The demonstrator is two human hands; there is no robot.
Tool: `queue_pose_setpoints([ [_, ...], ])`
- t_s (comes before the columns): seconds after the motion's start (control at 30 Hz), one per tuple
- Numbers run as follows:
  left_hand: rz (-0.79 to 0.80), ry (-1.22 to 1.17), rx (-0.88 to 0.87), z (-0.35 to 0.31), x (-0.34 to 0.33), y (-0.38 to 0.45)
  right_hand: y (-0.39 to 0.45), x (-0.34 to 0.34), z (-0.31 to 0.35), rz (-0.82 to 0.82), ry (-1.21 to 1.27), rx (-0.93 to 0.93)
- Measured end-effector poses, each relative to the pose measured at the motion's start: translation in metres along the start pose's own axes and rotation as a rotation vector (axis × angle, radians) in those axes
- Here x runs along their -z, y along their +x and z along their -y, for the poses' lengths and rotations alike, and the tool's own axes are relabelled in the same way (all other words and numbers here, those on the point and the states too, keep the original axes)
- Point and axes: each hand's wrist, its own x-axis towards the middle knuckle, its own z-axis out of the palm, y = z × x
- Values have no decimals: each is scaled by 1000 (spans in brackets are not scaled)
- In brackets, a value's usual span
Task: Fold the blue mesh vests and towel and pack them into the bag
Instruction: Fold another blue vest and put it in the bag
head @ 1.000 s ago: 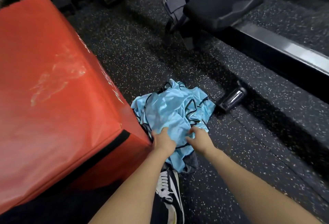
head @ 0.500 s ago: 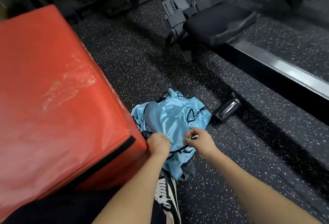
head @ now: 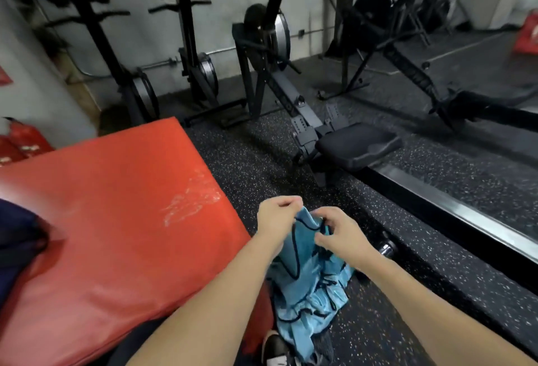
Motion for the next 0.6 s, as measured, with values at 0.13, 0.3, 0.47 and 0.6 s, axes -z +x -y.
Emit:
queue_pose_setpoints([
  [0.13, 17, -54, -155, -80, 39, -2, 24, 27, 66, -118, -199, 225],
  [0.3, 15, 61, -375, -179, 100, -8, 59, 66, 187, -336, -262, 406],
  [0.47, -187, 272, -591, -283, 172, -29, 70, 101, 332, -446, -186, 606],
  [0.6, -440, 426, -777, -368, 230, -59, 64, 122, 457, -317, 118, 630],
])
